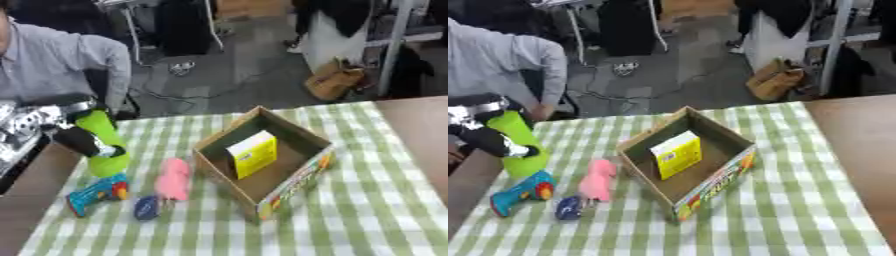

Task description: Pick up objects on the table and place them in the box.

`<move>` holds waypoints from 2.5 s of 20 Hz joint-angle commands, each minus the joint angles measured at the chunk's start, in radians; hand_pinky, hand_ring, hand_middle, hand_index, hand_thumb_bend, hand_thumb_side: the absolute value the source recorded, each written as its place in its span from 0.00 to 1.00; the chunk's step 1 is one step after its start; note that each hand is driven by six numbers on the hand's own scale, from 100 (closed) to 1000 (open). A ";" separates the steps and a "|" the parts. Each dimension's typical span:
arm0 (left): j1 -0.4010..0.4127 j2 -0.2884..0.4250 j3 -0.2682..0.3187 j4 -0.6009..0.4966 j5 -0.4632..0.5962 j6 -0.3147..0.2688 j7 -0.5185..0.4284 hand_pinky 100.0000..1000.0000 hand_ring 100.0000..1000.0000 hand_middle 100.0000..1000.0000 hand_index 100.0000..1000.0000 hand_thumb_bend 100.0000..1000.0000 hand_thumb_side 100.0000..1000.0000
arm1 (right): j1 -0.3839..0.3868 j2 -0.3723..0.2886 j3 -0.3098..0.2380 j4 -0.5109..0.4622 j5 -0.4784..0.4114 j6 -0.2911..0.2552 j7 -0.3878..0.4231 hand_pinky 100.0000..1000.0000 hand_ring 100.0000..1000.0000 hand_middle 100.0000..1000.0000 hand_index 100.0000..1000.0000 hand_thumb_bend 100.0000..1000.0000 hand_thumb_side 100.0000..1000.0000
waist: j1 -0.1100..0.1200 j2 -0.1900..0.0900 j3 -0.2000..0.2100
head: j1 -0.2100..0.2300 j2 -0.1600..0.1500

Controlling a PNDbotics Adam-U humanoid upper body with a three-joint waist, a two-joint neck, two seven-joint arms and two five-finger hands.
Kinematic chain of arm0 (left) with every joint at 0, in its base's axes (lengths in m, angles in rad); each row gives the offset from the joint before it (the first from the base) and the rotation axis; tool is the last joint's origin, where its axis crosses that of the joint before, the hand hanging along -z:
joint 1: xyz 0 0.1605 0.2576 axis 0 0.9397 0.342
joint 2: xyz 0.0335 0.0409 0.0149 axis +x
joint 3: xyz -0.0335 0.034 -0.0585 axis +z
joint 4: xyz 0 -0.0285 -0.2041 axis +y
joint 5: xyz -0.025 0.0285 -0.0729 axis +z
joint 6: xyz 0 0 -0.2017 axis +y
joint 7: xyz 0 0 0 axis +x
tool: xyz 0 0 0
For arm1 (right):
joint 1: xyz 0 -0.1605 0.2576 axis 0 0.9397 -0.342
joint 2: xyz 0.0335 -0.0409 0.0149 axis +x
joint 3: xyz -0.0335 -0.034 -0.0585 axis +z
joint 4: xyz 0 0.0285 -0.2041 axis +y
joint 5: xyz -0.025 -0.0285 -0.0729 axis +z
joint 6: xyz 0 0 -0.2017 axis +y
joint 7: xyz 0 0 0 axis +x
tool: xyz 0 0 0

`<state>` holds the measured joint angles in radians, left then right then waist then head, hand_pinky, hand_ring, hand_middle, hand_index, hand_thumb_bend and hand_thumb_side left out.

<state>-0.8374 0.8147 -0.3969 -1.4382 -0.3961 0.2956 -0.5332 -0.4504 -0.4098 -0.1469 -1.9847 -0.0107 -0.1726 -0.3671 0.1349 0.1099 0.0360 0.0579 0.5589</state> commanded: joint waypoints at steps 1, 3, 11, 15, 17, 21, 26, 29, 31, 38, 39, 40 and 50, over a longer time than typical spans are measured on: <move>-0.053 0.005 0.013 0.003 -0.021 -0.002 -0.014 0.00 0.21 0.38 0.47 0.47 0.18 | -0.012 -0.023 0.002 -0.015 -0.010 0.001 0.003 0.70 0.88 0.81 0.98 0.00 1.00 | 0.012 -0.033 -0.001 | 0.004 -0.008; -0.076 -0.006 0.010 0.014 -0.031 -0.009 -0.020 0.00 0.21 0.38 0.47 0.47 0.18 | -0.012 -0.024 0.003 -0.015 -0.011 0.002 0.005 0.70 0.88 0.81 0.98 0.00 1.00 | 0.013 -0.033 -0.001 | 0.004 -0.006; -0.246 -0.118 0.015 0.150 -0.109 -0.060 -0.032 0.00 0.21 0.37 0.46 0.48 0.17 | -0.015 -0.018 0.013 -0.015 -0.019 0.004 0.017 0.70 0.88 0.81 0.98 0.00 1.00 | 0.019 -0.043 -0.009 | 0.013 -0.006; -0.331 -0.211 0.037 0.281 -0.163 -0.110 -0.012 0.00 0.20 0.37 0.46 0.47 0.18 | -0.019 -0.014 0.022 -0.015 -0.025 0.006 0.027 0.70 0.88 0.81 0.98 0.00 1.00 | 0.024 -0.046 -0.021 | 0.023 -0.011; -0.351 -0.240 0.049 0.327 -0.180 -0.132 0.003 0.00 0.20 0.36 0.46 0.46 0.18 | -0.021 -0.012 0.024 -0.015 -0.028 0.006 0.030 0.70 0.88 0.81 0.98 0.00 1.00 | 0.026 -0.047 -0.027 | 0.027 -0.012; -0.392 -0.312 0.079 0.425 -0.223 -0.167 0.044 0.00 0.20 0.36 0.46 0.46 0.18 | -0.027 -0.007 0.030 -0.015 -0.034 0.007 0.037 0.70 0.88 0.81 0.98 0.00 1.00 | 0.031 -0.048 -0.040 | 0.037 -0.015; -0.422 -0.394 0.114 0.516 -0.272 -0.208 0.096 0.00 0.19 0.35 0.46 0.44 0.19 | -0.037 0.003 0.040 -0.015 -0.043 0.008 0.050 0.70 0.88 0.81 0.98 0.00 1.00 | 0.036 -0.047 -0.067 | 0.052 -0.023; -0.431 -0.435 0.126 0.549 -0.280 -0.225 0.123 0.00 0.19 0.35 0.45 0.43 0.19 | -0.042 0.008 0.045 -0.015 -0.048 0.008 0.056 0.70 0.88 0.81 0.98 0.00 1.00 | 0.039 -0.043 -0.083 | 0.061 -0.026; -0.433 -0.453 0.129 0.564 -0.277 -0.233 0.134 0.00 0.18 0.35 0.45 0.42 0.20 | -0.042 0.010 0.046 -0.015 -0.050 0.009 0.059 0.70 0.88 0.81 0.98 0.00 1.00 | 0.041 -0.042 -0.089 | 0.061 -0.026; -0.414 -0.505 0.149 0.625 -0.255 -0.259 0.186 0.00 0.17 0.34 0.45 0.39 0.22 | -0.054 0.023 0.053 -0.015 -0.059 0.008 0.069 0.70 0.88 0.81 0.98 0.00 1.00 | 0.046 -0.037 -0.109 | 0.063 -0.036; -0.412 -0.509 0.154 0.635 -0.249 -0.262 0.194 0.00 0.17 0.34 0.45 0.38 0.23 | -0.055 0.025 0.055 -0.015 -0.060 0.008 0.071 0.70 0.88 0.81 0.98 0.00 1.00 | 0.047 -0.035 -0.112 | 0.064 -0.037; -0.409 -0.513 0.161 0.644 -0.241 -0.264 0.203 0.00 0.17 0.34 0.45 0.38 0.23 | -0.057 0.026 0.056 -0.015 -0.061 0.009 0.072 0.70 0.88 0.81 0.98 0.00 1.00 | 0.049 -0.033 -0.116 | 0.065 -0.038; -0.403 -0.550 0.188 0.701 -0.245 -0.313 0.268 0.00 0.17 0.34 0.45 0.37 0.23 | -0.090 0.030 0.072 -0.015 -0.072 0.009 0.091 0.70 0.88 0.81 0.98 0.00 1.00 | 0.063 -0.005 -0.155 | 0.084 -0.050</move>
<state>-1.2224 0.2511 -0.2222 -0.7328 -0.6350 -0.0105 -0.2767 -0.5221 -0.3742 -0.0784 -1.9847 -0.0722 -0.1619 -0.2824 0.1945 0.1041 -0.1227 0.1360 0.5220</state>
